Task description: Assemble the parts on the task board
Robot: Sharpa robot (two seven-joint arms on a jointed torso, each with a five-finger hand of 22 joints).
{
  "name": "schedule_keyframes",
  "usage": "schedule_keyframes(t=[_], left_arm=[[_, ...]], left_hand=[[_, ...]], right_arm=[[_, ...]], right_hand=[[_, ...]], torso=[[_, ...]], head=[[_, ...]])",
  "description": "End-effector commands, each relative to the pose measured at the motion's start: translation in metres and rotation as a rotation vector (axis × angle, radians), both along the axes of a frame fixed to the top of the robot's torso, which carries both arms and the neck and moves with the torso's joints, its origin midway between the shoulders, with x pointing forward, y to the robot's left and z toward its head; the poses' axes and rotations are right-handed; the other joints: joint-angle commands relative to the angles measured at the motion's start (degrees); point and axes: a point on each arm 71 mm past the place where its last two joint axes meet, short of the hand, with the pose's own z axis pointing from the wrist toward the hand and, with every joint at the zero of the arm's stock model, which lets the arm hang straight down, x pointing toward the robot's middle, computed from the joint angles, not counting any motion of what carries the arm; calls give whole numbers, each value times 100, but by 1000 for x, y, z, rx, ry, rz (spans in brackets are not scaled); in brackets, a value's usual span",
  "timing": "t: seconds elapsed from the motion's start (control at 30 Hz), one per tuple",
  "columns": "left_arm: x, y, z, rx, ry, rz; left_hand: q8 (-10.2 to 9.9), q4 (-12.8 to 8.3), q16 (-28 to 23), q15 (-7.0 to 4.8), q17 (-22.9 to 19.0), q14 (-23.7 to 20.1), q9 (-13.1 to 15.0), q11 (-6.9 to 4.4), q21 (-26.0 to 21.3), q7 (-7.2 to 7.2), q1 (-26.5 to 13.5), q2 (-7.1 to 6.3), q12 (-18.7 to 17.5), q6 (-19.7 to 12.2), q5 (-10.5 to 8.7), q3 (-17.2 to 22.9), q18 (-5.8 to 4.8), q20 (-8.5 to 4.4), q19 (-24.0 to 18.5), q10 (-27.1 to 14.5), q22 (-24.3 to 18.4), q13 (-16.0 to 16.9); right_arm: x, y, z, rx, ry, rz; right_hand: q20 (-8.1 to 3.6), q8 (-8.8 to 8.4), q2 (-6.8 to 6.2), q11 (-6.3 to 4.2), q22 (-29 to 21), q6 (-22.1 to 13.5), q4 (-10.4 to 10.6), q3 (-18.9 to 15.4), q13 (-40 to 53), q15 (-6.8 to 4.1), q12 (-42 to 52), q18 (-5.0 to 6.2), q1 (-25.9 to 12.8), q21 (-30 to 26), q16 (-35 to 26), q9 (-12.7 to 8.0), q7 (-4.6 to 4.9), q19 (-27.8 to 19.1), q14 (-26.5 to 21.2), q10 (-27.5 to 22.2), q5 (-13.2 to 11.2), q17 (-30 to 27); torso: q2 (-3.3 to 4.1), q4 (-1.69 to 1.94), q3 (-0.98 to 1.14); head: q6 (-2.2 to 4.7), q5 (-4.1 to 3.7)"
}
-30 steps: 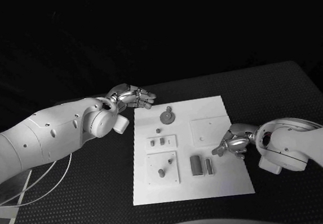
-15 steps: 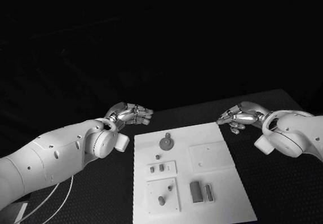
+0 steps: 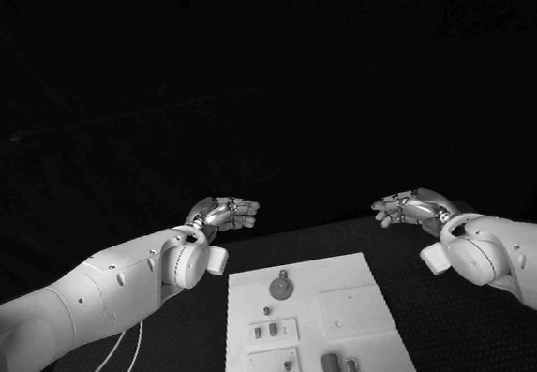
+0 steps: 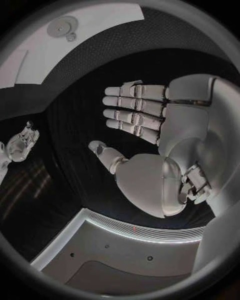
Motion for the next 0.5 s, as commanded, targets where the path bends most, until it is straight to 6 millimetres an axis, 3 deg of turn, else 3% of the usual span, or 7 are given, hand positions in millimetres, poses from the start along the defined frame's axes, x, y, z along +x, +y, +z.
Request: schedule_keyframes(t=[0.03, 0.07, 0.2, 0.4, 0.43, 0.5], left_arm=[[2, -2, 3, -101, -4, -9], [3, -2, 2, -103, -2, -12], [6, -5, 2, -108, -3, -28], [7, -7, 2, -112, -7, -42], [6, -2, 0, -71, 7, -7], [6, -3, -1, -72, 6, -5]], left_hand=[[-44, -4, -78, 33, -38, -118, -13, -4, -28, -6, -106, 37, -14, -87, -23, -74, -72, 34, -116, -154, -40, -58], [-59, -12, -126, 56, -64, -190, -14, -16, -28, -29, -149, 45, 0, -131, -18, -115, -85, 65, -239, -241, -81, -92], [-94, -5, -238, 116, -124, -372, -14, -52, -30, -79, -350, 42, -4, -253, -21, -293, -85, 174, -565, -466, -198, -152], [-97, -3, -299, 139, -157, -477, -1, -64, -18, -94, -561, 33, 11, -312, -23, -476, -85, 228, -732, -550, -279, -147], [-1608, 1640, -2057, -949, -2679, -4494, -2557, -885, -382, -914, -6008, 370, -364, -4619, -304, -2305, -85, -364, -4303, -5801, -4831, -534], [-1608, 1640, -2057, -949, -2679, -4494, -2557, -885, -382, -914, -6008, 370, -364, -4619, -304, -2305, -85, -364, -4303, -5801, -4831, -534]], right_arm=[[1, 7, 2, 114, -26, 58], [1, 8, 0, 121, -26, 56], [1, 4, -2, 135, -32, 43], [1, -1, -1, 139, -32, 40], [2, -2, -3, 101, -17, 10], [1, -2, -3, 104, -19, 8]], right_hand=[[99, -56, 70, 112, -114, -137, -9, -3, -433, 309, -508, -200, 0, -311, -724, -40, -39, -453, -352, -162, 20, -370], [123, -62, 124, 130, -151, -176, -15, -61, -640, 383, -712, -227, -13, -400, -1003, -54, -55, -545, -412, -139, -15, -522], [171, -32, 157, 140, -297, -283, -70, -525, -1476, 394, -1431, -205, 34, -675, -1792, -135, -58, -564, -208, 201, -11, -984], [199, -2, 162, 162, -352, -310, -31, -697, -1793, 386, -1663, -169, 3, -782, -1992, -209, -28, -467, -56, 363, -9, -1080], [-861, -647, 225, -765, -2214, -4780, 1612, -4026, -3332, -668, -2939, -838, -4829, -2358, -5146, -4030, -1094, -3320, -4054, -4917, -288, -2902], [-861, -647, 225, -765, -2444, -4780, 1612, -4026, -3332, -668, -2939, -838, -4829, -2358, -5146, -4030, -1094, -3320, -4054, -4917, -288, -2902]], torso=[[-106, -41, -12], [-116, -46, -10], [-166, -59, -2], [-183, -55, 17], [-161, -51, 3], [-164, -36, -1]], head=[[150, 25], [181, 27], [236, 55], [300, 75], [277, 67], [268, 49]])
